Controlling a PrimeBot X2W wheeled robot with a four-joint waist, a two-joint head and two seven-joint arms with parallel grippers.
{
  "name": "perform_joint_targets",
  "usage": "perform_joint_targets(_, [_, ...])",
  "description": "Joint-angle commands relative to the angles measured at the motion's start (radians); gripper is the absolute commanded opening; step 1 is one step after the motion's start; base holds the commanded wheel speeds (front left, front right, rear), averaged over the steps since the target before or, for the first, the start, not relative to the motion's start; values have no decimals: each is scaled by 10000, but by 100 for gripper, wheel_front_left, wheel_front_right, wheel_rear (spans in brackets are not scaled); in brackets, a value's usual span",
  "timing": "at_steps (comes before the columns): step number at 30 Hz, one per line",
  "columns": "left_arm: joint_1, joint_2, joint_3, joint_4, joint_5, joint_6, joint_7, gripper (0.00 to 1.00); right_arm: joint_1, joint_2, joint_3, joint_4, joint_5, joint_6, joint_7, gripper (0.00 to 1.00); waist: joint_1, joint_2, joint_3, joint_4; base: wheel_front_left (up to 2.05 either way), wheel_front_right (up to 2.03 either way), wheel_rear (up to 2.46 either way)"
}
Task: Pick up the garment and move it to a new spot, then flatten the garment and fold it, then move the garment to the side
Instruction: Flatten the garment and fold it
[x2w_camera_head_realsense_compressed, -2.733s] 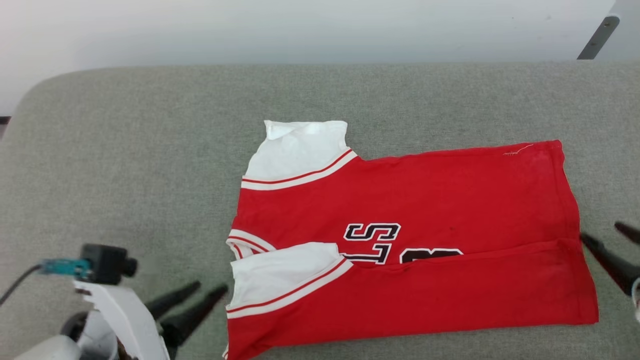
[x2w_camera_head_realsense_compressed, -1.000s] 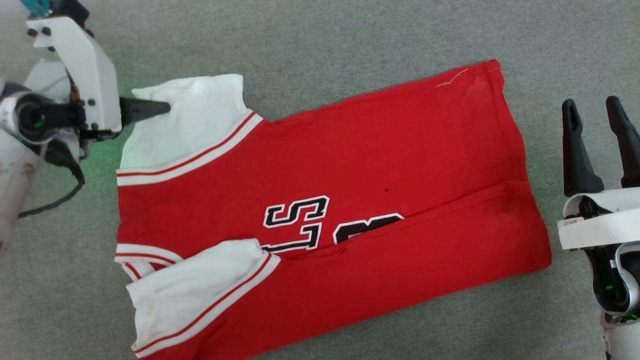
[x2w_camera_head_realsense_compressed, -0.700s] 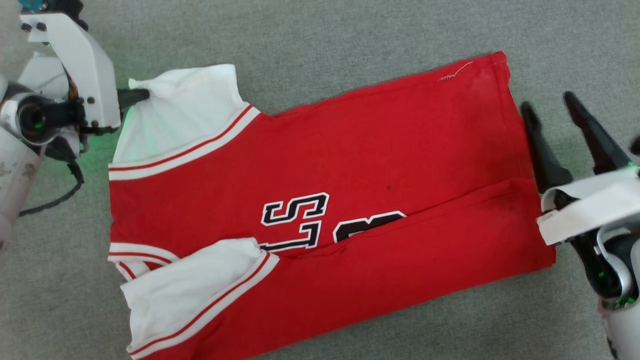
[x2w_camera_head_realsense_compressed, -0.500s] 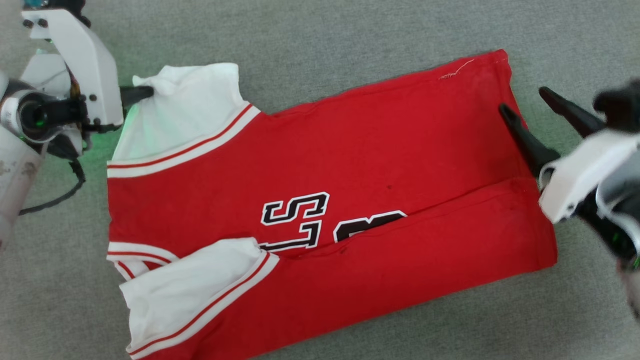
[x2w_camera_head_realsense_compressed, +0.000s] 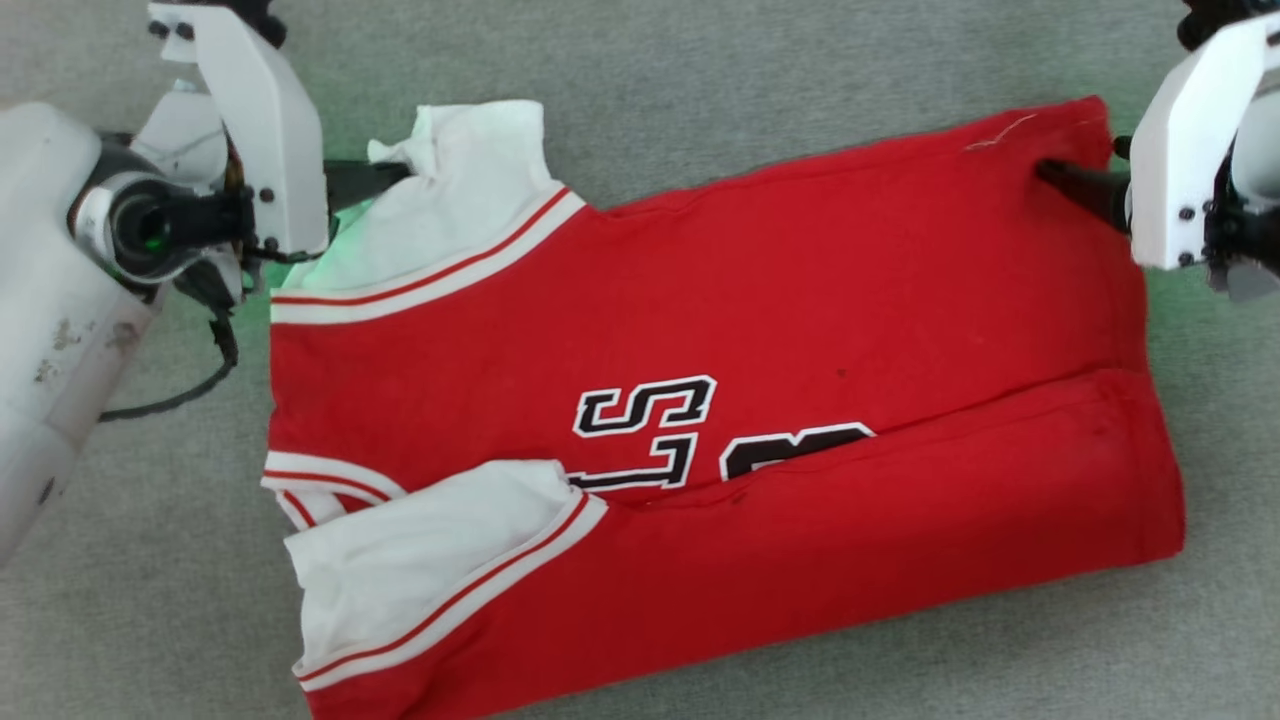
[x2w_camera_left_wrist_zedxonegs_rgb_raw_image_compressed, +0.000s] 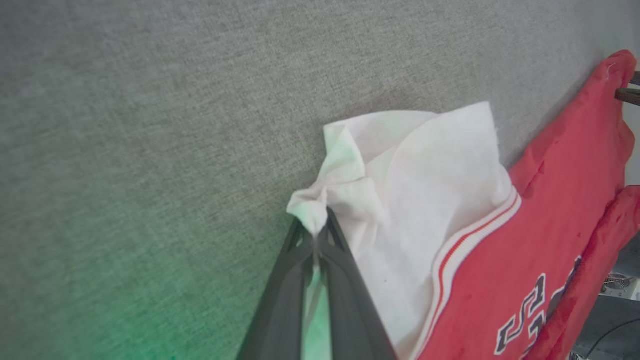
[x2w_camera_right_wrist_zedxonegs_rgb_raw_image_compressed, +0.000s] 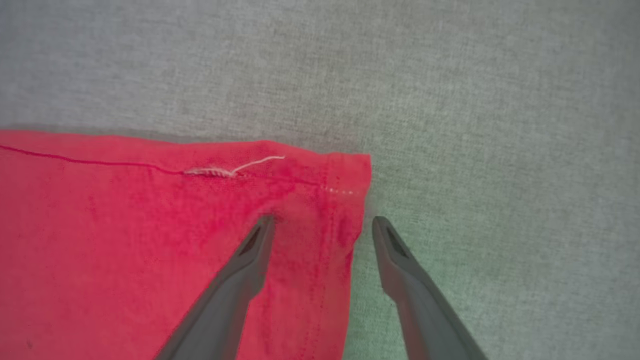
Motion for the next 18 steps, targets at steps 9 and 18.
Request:
perform_joint_targets(9, [83, -137, -392, -296, -164, 1, -236, 0, -527, 95, 709, 1466, 254, -4, -23, 0, 0, 0, 149, 408, 0, 0, 0])
perform_joint_targets(18, [605, -74, -144, -1101, -766, -6, -1364, 0, 526, -893, 1602, 469, 1150, -6, -1853, 0, 0, 0, -1135, 866, 0, 0, 0])
